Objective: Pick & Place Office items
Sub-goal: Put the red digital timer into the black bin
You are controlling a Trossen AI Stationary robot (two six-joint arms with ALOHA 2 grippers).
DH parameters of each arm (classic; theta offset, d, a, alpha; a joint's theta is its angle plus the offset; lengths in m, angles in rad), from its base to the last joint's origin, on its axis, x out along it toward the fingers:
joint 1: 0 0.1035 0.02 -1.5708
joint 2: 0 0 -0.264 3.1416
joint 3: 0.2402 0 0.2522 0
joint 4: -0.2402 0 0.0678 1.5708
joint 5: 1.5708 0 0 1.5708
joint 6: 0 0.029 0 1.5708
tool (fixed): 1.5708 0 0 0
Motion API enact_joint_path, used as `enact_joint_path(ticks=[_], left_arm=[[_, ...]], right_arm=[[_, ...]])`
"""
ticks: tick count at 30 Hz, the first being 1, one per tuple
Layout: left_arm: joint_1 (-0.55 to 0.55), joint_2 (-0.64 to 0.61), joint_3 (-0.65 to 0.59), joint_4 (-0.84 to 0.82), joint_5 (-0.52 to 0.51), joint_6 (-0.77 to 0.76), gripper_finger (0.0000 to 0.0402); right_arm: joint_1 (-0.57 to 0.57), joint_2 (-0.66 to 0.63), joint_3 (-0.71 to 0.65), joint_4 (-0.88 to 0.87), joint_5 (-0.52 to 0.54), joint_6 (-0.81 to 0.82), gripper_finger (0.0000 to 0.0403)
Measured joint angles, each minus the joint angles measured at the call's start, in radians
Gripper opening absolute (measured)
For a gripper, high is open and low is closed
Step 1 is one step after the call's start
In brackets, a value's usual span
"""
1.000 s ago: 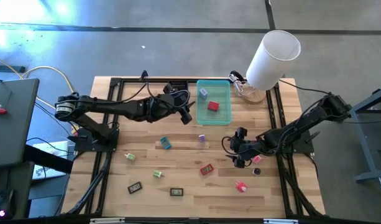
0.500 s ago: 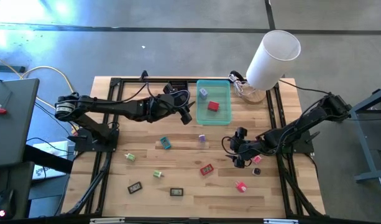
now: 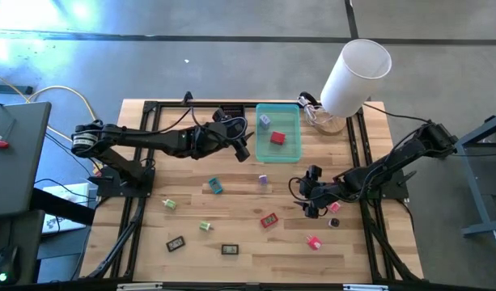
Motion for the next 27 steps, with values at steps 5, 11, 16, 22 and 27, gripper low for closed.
enact_joint_path(ticks=[5, 11, 16, 22, 27], left_arm=[[-0.009, 0.0, 0.0, -0.007, 0.0, 0.105, 0.0207], [-0.043, 0.0, 0.0, -0.01, 0.0, 0.204, 0.0207], [-0.069, 0.0, 0.0, -0.008, 0.003, 0.179, 0.0207], [-0.086, 0.0, 0.0, -0.014, 0.09, 0.069, 0.0207], [-0.076, 0.0, 0.0, -0.025, 0.261, 0.065, 0.0207]], right_arm=[[0.0, 0.0, 0.0, 0.0, 0.0, 0.0, 0.035], [0.0, 0.0, 0.0, 0.0, 0.0, -0.001, 0.035], [0.0, 0.0, 0.0, 0.0, 0.0, -0.016, 0.035], [0.0, 0.0, 0.0, 0.0, 0.0, -0.016, 0.035], [0.0, 0.0, 0.0, 0.001, 0.0, -0.016, 0.035]])
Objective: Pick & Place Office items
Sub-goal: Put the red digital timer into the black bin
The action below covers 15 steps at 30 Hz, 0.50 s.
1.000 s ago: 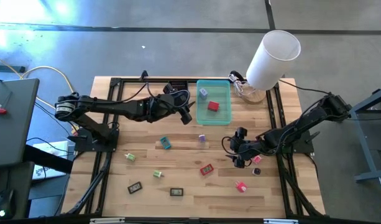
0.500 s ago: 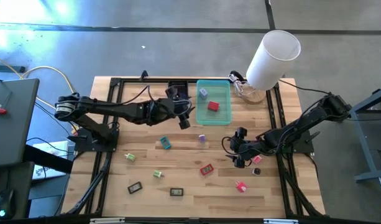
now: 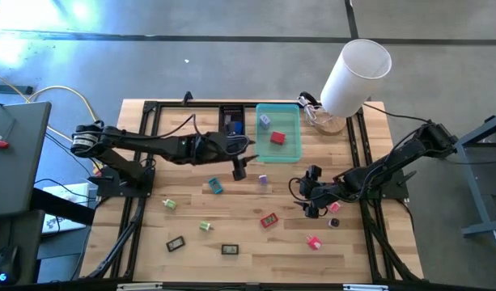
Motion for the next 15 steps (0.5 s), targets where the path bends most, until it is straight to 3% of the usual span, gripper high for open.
enact_joint_path(ticks=[5, 15], left_arm=[[0.017, 0.0, 0.0, -0.03, 0.12, -0.007, 0.0207], [-0.026, 0.0, 0.0, -0.108, 0.12, -0.012, 0.0207]], right_arm=[[0.0, 0.0, 0.0, 0.019, -0.004, 0.001, 0.035], [0.0, 0.0, 0.0, 0.083, -0.084, 0.057, 0.035]])
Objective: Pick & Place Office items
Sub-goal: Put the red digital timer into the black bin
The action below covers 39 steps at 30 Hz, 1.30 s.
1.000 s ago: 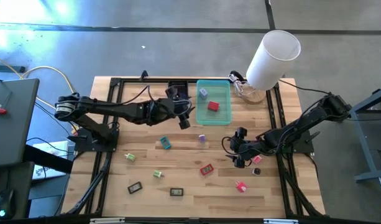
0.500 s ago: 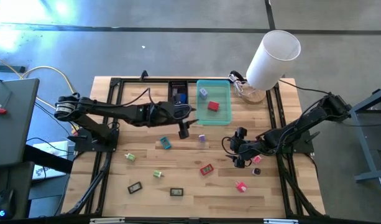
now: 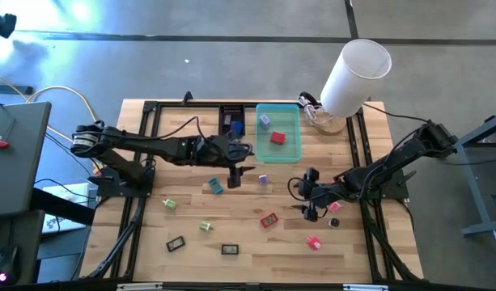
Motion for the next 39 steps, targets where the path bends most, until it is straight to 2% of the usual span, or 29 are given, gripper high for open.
enact_joint_path(ticks=[3, 6, 10, 17, 22, 28, 33, 36, 39], left_arm=[[-0.028, -0.002, 0.0, -0.004, 0.0, -0.01, 0.0207], [-0.062, -0.025, 0.0, -0.043, -0.004, -0.084, 0.0207], [-0.14, -0.048, 0.0, -0.175, -0.017, -0.162, 0.0207], [-0.321, -0.048, 0.0, -0.29, -0.147, -0.368, 0.0207], [-0.421, -0.048, 0.0, -0.294, -0.184, -0.458, 0.0207], [-0.434, -0.05, 0.0, -0.294, -0.179, -0.563, 0.0207], [-0.426, -0.05, 0.0, -0.297, -0.164, -0.567, 0.0207], [-0.426, -0.05, 0.0, -0.297, -0.164, -0.567, 0.0207], [-0.426, -0.05, 0.0, -0.297, -0.164, -0.568, 0.0207]], right_arm=[[0.0, 0.0, 0.0, 0.012, -0.027, 0.026, 0.035], [0.0, 0.0, 0.0, 0.028, -0.032, 0.045, 0.035], [0.0, 0.0, 0.0, 0.094, -0.063, 0.041, 0.035], [0.005, 0.0, 0.0, 0.232, -0.148, -0.042, 0.035], [0.04, 0.0, 0.04, 0.263, -0.186, -0.109, 0.035], [0.133, 0.006, 0.159, 0.127, -0.148, -0.139, 0.035], [0.207, 0.054, 0.236, -0.073, -0.072, -0.047, 0.035], [0.226, 0.107, 0.26, -0.143, -0.073, -0.007, 0.035], [0.227, 0.165, 0.258, -0.142, -0.083, -0.057, 0.035]])
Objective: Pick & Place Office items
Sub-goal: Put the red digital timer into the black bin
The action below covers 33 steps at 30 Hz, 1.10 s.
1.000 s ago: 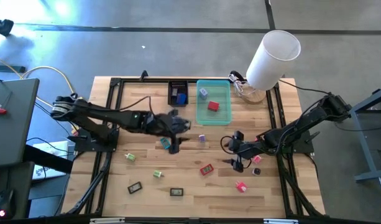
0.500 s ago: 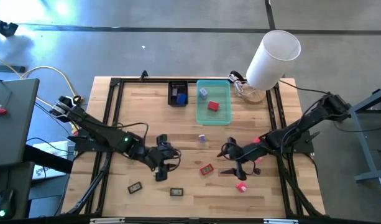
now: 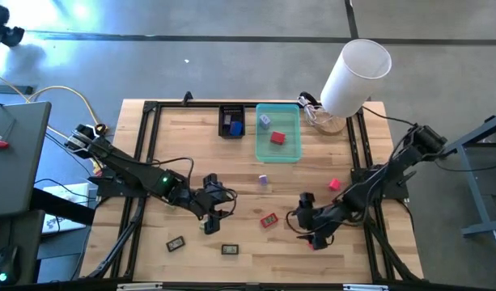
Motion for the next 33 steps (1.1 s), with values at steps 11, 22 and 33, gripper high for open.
enact_joint_path(ticks=[11, 22, 33], left_arm=[[-0.002, 0.0, 0.0, 0.005, 0.004, -0.041, 0.0207], [0.006, 0.001, 0.0, 0.011, -0.001, -0.041, 0.0207], [0.027, 0.001, -0.001, 0.014, -0.003, -0.041, 0.0207]], right_arm=[[-0.134, 0.231, 0.002, 0.167, -0.002, -0.247, 0.035], [-0.231, 0.318, 0.002, 0.223, -0.123, -0.345, 0.035], [-0.279, 0.414, 0.004, 0.396, -0.253, -0.408, 0.0347]])
